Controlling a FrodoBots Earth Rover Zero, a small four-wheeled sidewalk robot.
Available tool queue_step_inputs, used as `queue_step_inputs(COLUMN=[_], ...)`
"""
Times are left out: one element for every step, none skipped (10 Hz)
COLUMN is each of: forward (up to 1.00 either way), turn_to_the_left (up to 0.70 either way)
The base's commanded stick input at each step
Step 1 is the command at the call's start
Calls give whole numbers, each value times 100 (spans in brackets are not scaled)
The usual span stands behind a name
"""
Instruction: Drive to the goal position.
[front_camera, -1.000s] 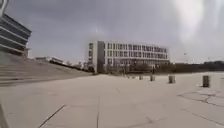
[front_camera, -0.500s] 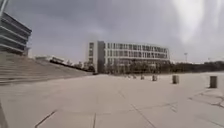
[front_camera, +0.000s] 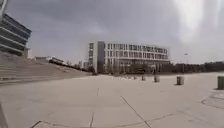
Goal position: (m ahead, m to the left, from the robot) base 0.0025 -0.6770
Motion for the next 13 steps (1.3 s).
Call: queue_step_inputs(forward=[70, 70, 70, 70, 70, 70, 70, 70, 70, 70, 70, 70, 70], turn_to_the_left=[0, 0, 0, 0, 0, 0, 0, 0, 0, 0, 0, 0, 0])
